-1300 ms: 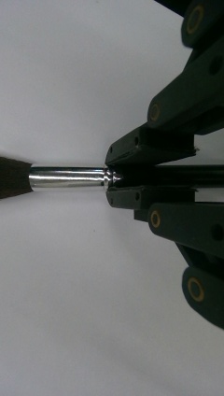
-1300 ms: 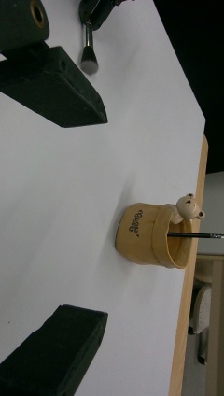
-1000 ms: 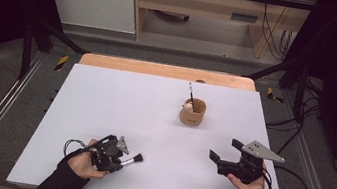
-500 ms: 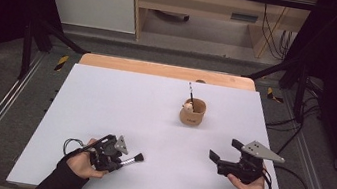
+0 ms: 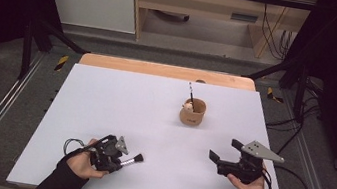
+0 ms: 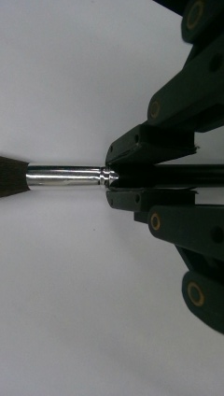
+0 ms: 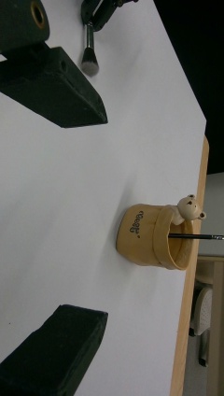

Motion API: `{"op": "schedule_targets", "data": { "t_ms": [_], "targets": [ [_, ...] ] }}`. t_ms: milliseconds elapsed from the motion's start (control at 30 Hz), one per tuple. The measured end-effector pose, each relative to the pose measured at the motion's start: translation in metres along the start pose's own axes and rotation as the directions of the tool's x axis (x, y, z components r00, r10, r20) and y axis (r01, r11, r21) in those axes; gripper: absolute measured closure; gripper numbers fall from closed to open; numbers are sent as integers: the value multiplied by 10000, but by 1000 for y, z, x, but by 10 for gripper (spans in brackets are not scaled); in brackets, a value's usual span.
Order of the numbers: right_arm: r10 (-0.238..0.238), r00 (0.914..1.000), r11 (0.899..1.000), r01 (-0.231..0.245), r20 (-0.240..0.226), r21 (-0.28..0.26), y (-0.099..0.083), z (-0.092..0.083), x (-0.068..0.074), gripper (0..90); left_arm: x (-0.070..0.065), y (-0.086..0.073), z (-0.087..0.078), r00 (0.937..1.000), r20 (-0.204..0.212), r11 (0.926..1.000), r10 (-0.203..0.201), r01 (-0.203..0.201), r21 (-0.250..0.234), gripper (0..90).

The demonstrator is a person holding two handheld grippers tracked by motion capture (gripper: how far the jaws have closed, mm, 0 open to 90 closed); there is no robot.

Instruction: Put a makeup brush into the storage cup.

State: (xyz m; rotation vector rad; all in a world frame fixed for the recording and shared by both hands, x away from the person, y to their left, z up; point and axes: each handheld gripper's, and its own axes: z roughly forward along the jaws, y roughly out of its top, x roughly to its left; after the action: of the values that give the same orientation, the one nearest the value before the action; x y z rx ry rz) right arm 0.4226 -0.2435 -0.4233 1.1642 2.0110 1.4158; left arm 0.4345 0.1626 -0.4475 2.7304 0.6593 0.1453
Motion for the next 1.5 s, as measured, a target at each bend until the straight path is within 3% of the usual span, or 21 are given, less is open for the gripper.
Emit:
{"op": "schedule_targets", "data": {
  "t_ms": [367, 800, 1500],
  "targets": [
    [21, 10000, 10000, -21, -23, -22, 1, 0, 1, 65, -6, 7, 2, 9993, -352, 9986, 128, -110, 515, 781],
    [-21, 10000, 10000, 21, -46, -16, 1, 1, 2, 65, -6, 5, 1, 9990, -352, 9990, 271, -259, 353, 790],
    [-1, 10000, 10000, 1, -50, -52, 1, 0, 2, 66, -2, 0, -18, 9966, -791, 9960, -209, 140, -880, 792]
  ]
}}
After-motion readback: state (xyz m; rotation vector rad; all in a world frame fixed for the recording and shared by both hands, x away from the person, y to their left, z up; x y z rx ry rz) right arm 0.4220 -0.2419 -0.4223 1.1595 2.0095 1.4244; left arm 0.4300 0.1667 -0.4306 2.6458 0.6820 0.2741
